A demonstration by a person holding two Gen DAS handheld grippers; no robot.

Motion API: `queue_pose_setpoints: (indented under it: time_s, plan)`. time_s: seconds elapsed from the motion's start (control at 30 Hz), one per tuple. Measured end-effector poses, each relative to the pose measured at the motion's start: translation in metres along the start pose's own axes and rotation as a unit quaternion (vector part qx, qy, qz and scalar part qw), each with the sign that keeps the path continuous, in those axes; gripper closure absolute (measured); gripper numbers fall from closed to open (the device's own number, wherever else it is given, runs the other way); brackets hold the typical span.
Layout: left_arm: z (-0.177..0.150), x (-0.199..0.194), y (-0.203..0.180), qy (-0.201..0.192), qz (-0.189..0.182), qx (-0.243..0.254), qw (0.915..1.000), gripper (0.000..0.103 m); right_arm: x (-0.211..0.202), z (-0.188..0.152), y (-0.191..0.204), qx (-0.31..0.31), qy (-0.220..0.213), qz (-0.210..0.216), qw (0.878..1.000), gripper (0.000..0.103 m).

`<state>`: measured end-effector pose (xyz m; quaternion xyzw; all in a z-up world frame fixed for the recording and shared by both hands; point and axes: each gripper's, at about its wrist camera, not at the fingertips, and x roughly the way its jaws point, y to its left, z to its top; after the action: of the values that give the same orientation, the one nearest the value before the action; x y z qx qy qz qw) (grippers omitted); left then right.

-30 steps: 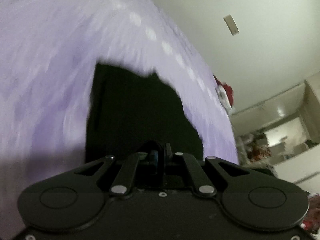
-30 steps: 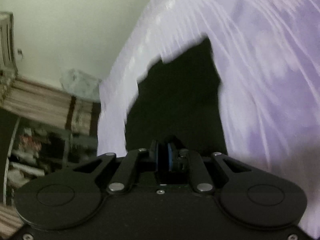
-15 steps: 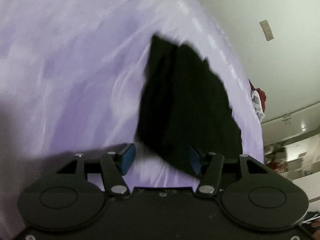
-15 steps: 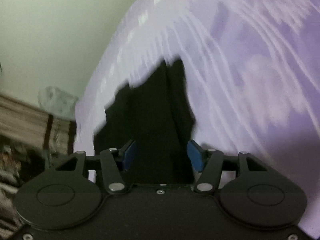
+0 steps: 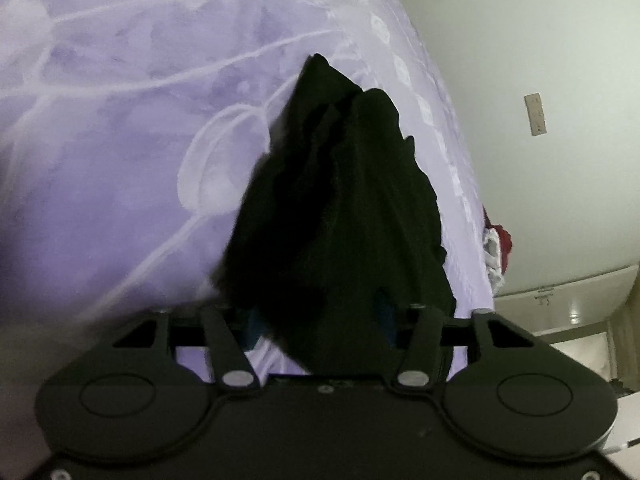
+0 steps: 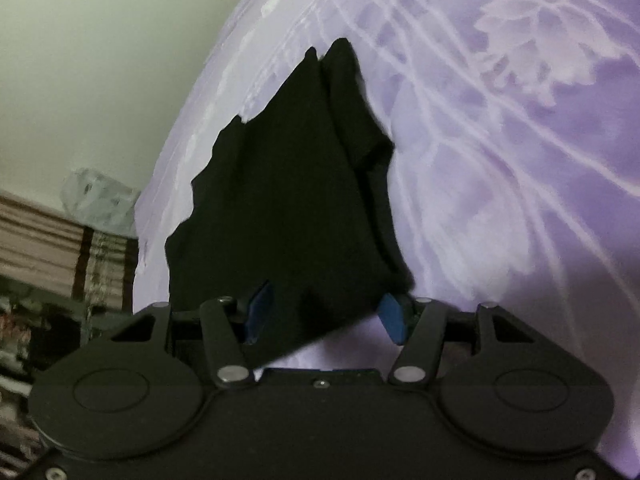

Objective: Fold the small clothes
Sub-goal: 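Lift the hem with both grippers and fold it toward the collar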

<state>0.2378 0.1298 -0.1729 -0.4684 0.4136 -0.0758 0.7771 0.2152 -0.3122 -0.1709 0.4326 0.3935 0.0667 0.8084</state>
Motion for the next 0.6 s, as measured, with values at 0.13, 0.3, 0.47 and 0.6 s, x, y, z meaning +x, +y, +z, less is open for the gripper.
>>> queue_pose_setpoints:
  time_s: [0.13, 0.3, 0.47, 0.6]
  plan:
    - [0.004, 0.000, -0.005, 0.008, 0.005, 0.012, 0.9999, 0.102, 0.004, 0.004, 0.010, -0.005, -0.002, -0.016, 1.000, 0.095]
    - [0.002, -0.040, -0.016, -0.004, -0.044, 0.031, 0.9986, 0.103, -0.019, 0.010, 0.029, -0.025, -0.014, -0.018, 0.999, 0.103]
    - [-0.024, -0.062, 0.006, 0.032, -0.017, 0.054, 0.9979, 0.103, -0.047, -0.001, 0.024, -0.039, 0.001, -0.005, 0.999, 0.103]
    - [-0.042, -0.055, 0.044, 0.049, 0.027, 0.031, 0.9979, 0.101, -0.039, -0.018, -0.018, -0.020, 0.032, -0.045, 0.998, 0.103]
